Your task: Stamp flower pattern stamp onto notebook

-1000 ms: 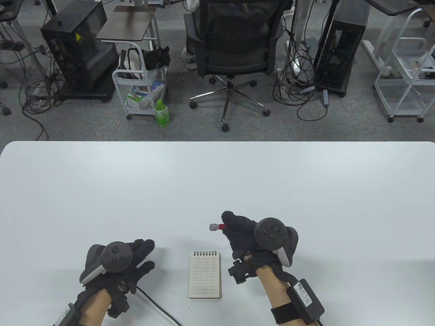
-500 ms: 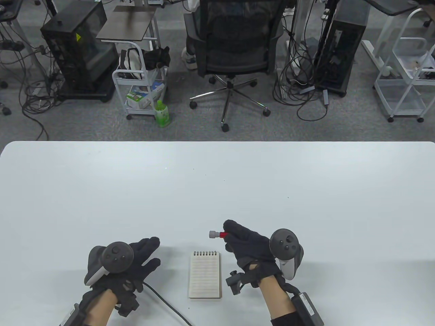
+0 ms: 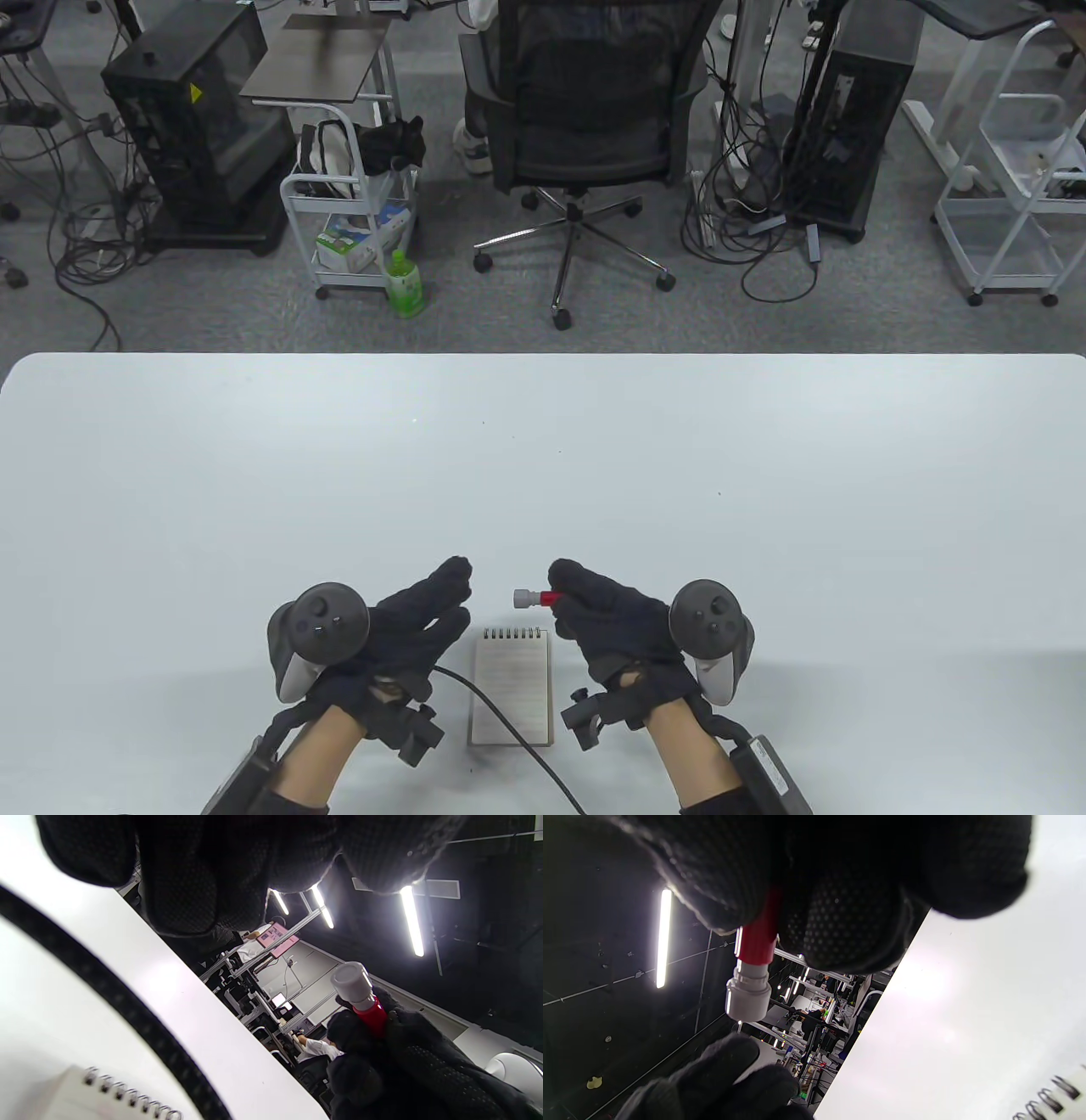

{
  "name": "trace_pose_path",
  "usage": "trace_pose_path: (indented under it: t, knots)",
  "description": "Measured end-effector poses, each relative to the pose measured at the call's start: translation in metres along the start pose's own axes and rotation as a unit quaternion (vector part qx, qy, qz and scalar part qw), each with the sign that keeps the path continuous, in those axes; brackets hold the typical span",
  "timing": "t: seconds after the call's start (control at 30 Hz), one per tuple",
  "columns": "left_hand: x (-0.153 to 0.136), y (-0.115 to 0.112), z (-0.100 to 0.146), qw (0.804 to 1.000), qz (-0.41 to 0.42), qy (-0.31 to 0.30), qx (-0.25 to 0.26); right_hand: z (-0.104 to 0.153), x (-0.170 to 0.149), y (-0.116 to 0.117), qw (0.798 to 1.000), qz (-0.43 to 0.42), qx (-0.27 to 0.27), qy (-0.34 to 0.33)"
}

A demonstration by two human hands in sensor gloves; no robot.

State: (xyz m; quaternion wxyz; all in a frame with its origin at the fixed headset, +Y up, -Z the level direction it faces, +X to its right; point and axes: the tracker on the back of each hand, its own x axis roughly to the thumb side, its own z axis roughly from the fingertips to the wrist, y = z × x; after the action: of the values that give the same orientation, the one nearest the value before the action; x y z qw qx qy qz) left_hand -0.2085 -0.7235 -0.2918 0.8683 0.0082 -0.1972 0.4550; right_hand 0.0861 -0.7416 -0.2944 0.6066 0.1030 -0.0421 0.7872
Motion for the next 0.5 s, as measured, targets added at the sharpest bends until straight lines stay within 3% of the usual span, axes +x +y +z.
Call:
trace_pose_path:
  t: [0.2, 0.5]
  knots:
    - [0.013, -0.022, -0.012, 0.999, 0.032, -0.013, 0.001, 0.002, 0.002, 0.007, 1.0, -0.012, 0.007, -0.004]
    - [0.015, -0.026, -0.01, 0.998, 0.039, -0.021, 0.043, 0.003, 0.001, 0.015, 1.0, -0.021, 0.022, -0.001]
